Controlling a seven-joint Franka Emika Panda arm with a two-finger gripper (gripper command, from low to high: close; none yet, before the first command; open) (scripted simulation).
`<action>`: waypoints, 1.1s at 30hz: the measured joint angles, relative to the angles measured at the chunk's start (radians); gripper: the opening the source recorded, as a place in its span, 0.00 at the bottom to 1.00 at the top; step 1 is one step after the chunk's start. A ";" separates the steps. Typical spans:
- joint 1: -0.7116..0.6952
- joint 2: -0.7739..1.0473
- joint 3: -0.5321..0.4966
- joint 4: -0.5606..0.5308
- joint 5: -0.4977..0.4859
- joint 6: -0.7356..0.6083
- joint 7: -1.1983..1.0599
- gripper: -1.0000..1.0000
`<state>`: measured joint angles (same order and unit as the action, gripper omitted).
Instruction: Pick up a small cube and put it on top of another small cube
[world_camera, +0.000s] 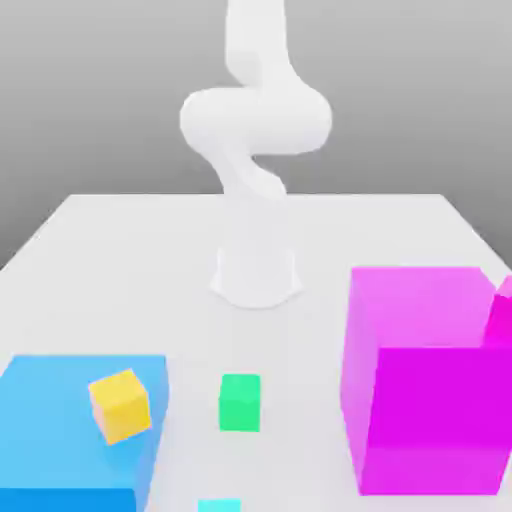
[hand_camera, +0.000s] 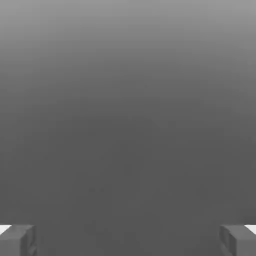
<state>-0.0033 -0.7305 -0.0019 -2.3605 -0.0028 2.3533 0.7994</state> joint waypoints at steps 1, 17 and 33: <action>-0.002 0.034 -0.001 -0.029 -0.001 0.026 0.000 0.50; -0.021 0.618 -0.033 -0.494 -0.008 0.456 -0.016 0.50; -0.047 0.963 -0.004 -0.495 0.025 0.735 -0.041 0.00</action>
<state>-0.0499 0.2329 -0.0054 -2.8554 0.0219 3.0883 0.7585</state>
